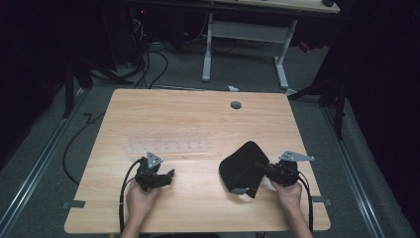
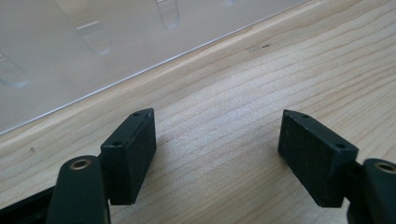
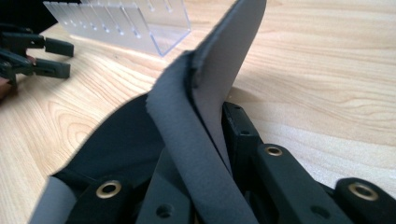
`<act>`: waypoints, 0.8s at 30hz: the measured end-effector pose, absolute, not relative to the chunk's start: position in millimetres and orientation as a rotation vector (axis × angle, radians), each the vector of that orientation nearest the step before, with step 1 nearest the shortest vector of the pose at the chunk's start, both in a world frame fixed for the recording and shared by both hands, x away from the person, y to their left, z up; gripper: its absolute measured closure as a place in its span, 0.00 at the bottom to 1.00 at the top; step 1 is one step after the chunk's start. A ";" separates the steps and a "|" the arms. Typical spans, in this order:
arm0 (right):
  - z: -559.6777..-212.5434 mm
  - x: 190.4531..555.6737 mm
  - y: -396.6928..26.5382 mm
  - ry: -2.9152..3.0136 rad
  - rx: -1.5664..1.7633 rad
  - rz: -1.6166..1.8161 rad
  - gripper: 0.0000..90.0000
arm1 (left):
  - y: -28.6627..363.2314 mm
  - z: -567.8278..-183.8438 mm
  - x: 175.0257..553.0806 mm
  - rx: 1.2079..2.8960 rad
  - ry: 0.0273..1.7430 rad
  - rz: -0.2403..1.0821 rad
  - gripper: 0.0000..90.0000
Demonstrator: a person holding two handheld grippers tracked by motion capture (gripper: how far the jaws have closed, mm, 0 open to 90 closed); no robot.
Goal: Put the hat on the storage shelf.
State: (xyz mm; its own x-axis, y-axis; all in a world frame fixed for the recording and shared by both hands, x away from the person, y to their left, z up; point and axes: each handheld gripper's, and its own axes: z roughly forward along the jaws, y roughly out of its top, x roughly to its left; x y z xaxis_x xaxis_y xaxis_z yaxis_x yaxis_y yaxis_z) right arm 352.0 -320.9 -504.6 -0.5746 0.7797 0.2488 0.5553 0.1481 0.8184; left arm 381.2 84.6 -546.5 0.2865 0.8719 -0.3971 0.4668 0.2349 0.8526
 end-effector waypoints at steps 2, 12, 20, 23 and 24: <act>-503.4 350.4 -319.8 2.191 1.296 1.391 0.92 | 84.7 -546.5 381.2 1.402 1.346 0.443 0.31; -498.7 345.2 -317.3 2.182 1.310 1.398 0.93 | 84.1 -546.5 381.6 1.400 1.345 0.441 0.31; -491.1 333.7 -315.1 2.160 1.302 1.428 0.93 | 84.1 -546.4 381.6 1.399 1.344 0.438 0.31; -486.8 326.9 -313.9 2.146 1.309 1.447 0.93 | 84.4 -546.5 381.6 1.403 1.343 0.439 0.31; -485.4 325.4 -313.6 2.145 1.313 1.455 0.93 | 84.4 -546.5 381.6 1.403 1.343 0.439 0.31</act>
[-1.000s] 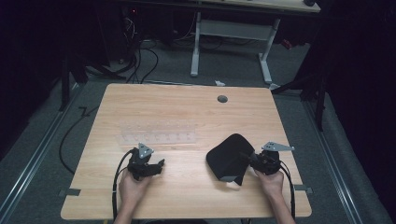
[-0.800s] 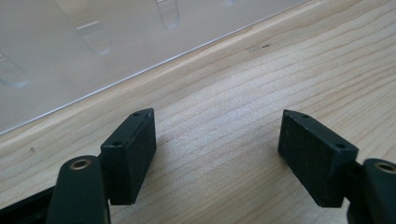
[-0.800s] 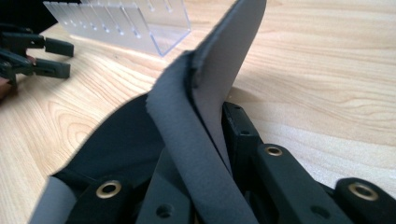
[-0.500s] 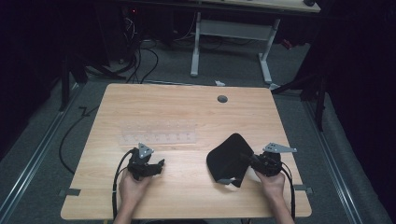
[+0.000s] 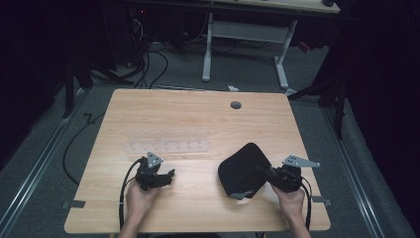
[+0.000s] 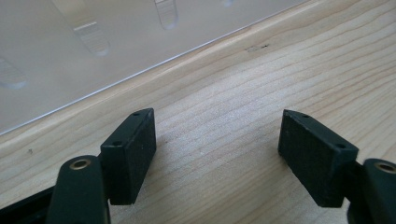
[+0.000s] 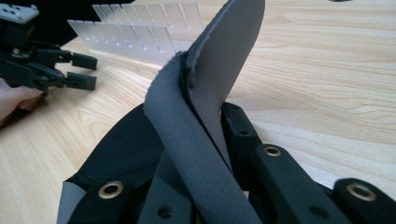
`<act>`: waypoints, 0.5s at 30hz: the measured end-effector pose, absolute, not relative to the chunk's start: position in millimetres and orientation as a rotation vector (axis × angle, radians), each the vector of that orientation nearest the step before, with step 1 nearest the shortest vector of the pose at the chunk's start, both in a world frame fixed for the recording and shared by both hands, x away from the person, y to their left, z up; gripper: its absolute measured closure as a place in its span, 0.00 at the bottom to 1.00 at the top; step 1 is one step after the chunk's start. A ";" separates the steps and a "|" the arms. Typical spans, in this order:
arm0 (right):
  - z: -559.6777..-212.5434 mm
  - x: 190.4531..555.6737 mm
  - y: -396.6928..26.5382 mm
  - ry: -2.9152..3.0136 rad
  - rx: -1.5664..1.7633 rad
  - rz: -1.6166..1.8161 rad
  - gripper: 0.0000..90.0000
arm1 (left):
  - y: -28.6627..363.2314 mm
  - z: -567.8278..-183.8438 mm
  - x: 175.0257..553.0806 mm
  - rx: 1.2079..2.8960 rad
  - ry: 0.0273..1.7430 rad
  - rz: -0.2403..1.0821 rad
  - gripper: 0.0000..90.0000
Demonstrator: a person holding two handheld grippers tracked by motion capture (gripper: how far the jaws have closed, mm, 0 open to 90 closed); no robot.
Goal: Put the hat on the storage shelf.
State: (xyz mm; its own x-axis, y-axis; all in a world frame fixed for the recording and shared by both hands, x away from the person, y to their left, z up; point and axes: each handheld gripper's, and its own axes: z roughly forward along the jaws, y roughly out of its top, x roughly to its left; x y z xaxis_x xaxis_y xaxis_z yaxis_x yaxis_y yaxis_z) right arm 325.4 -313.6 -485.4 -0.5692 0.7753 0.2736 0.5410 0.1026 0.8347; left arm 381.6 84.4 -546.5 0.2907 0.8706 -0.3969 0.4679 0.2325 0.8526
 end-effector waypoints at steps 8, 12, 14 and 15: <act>-477.4 317.3 -308.9 2.130 1.354 1.463 0.92 | 84.0 -546.3 381.0 1.404 1.347 0.442 0.32; -476.0 315.0 -303.7 2.132 1.348 1.468 0.92 | 83.0 -545.0 379.9 1.427 1.341 0.447 0.33; -476.0 314.9 -302.3 2.134 1.343 1.471 0.92 | 81.7 -542.9 376.7 1.435 1.313 0.449 0.33; -476.1 314.8 -300.6 2.137 1.336 1.474 0.92 | 81.2 -541.3 374.9 1.432 1.302 0.443 0.33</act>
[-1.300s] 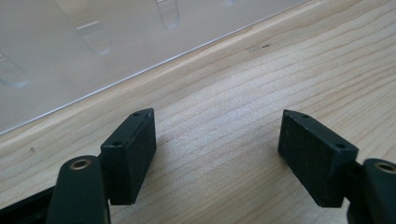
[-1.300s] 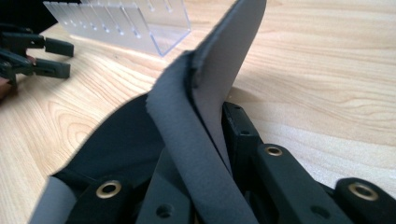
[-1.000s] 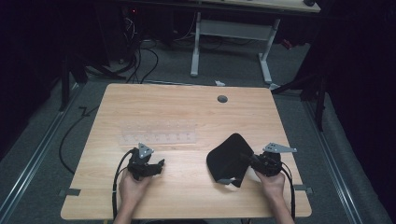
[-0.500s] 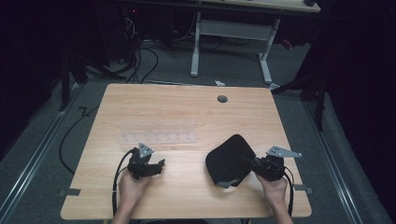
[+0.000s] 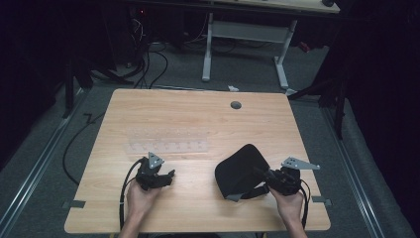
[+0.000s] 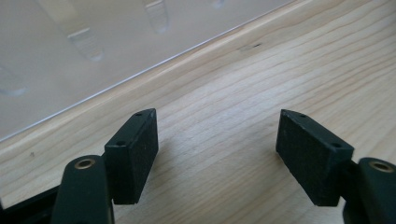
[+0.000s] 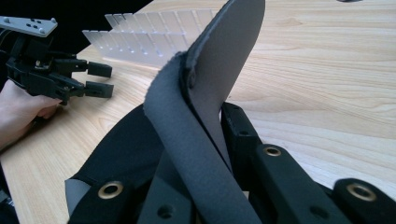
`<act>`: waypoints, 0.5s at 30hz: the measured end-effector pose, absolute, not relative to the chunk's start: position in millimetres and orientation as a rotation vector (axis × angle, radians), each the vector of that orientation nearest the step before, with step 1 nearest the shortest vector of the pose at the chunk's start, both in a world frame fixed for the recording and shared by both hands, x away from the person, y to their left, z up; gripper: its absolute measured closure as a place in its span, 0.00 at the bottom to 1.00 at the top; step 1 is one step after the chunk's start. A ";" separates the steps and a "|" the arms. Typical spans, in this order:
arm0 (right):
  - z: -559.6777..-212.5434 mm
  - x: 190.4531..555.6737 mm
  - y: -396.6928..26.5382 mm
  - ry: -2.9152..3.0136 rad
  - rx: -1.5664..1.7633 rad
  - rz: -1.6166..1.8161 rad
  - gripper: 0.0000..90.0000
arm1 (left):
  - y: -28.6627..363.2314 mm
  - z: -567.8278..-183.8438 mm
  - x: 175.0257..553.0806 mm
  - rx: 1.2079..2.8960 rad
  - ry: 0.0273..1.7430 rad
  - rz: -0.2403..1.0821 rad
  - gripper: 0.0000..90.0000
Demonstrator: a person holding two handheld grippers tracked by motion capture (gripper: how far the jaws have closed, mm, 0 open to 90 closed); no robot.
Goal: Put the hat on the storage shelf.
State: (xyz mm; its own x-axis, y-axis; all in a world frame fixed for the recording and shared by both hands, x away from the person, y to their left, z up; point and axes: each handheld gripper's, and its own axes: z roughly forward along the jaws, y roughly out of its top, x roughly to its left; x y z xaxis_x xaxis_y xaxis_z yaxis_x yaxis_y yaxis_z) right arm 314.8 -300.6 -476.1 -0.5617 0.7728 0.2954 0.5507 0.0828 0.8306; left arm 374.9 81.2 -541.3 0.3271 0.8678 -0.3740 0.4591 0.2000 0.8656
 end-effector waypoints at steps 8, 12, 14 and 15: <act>-473.8 317.1 -287.1 2.154 1.317 1.502 0.92 | 72.0 -522.7 352.7 1.427 1.166 0.367 0.33; -471.0 319.9 -278.7 2.163 1.316 1.530 0.92 | 63.6 -514.0 343.5 1.435 1.106 0.298 0.31; -469.8 321.4 -276.0 2.164 1.308 1.540 0.92 | 61.9 -512.2 341.7 1.442 1.092 0.286 0.31; -469.0 322.1 -274.9 2.167 1.304 1.540 0.92 | 59.9 -510.6 339.8 1.442 1.079 0.276 0.31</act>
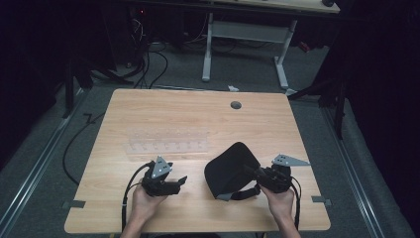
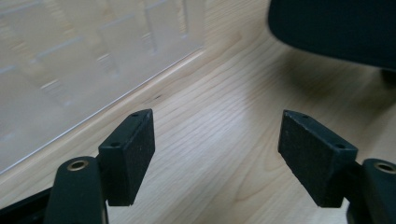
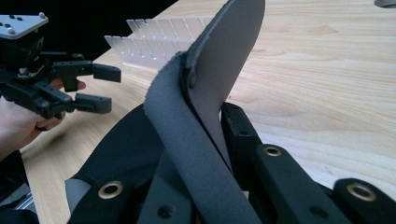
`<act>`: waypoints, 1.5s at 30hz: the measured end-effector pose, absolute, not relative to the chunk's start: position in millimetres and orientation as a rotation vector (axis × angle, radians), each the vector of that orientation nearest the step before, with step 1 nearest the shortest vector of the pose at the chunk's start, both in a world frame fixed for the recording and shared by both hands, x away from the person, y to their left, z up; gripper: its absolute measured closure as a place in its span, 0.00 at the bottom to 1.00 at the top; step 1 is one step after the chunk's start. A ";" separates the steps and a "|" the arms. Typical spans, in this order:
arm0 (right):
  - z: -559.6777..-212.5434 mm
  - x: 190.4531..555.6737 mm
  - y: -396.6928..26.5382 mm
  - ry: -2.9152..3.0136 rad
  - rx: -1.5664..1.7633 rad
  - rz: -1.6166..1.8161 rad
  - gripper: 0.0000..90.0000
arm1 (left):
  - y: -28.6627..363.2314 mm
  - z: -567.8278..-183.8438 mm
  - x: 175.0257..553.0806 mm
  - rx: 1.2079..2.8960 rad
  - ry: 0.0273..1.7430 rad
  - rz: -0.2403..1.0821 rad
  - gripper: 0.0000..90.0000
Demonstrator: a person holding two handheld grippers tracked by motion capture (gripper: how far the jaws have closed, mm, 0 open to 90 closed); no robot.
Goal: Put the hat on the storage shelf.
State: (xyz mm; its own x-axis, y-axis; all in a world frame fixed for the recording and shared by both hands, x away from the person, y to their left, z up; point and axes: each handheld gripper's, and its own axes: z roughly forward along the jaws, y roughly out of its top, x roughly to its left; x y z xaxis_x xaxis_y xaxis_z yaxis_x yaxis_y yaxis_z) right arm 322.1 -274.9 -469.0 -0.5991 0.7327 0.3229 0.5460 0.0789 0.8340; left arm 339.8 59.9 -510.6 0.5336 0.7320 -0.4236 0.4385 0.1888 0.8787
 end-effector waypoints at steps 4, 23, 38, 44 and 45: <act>-465.5 324.1 -271.0 2.170 1.304 1.555 0.92 | 50.2 -503.8 329.8 1.468 1.009 0.251 0.30; -464.4 331.3 -249.4 2.213 1.309 1.571 0.92 | 26.4 -500.3 313.9 1.543 0.898 0.236 0.28; -464.5 333.4 -239.7 2.250 1.320 1.562 0.92 | 17.6 -501.3 310.0 1.574 0.862 0.267 0.29; -462.7 331.6 -239.0 2.258 1.311 1.585 0.92 | 18.1 -501.4 309.3 1.599 0.849 0.273 0.36; -462.7 331.6 -239.0 2.258 1.311 1.585 0.92 | 18.1 -501.4 309.3 1.599 0.849 0.273 0.37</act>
State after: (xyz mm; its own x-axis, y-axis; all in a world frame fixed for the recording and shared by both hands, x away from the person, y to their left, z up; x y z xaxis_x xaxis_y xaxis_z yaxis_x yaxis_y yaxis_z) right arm 331.6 -239.0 -462.7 -0.6284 0.6787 0.3800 0.5882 0.0949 0.8031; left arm 309.3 18.1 -501.4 0.7017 0.6534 -0.2842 0.3648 0.0131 0.9310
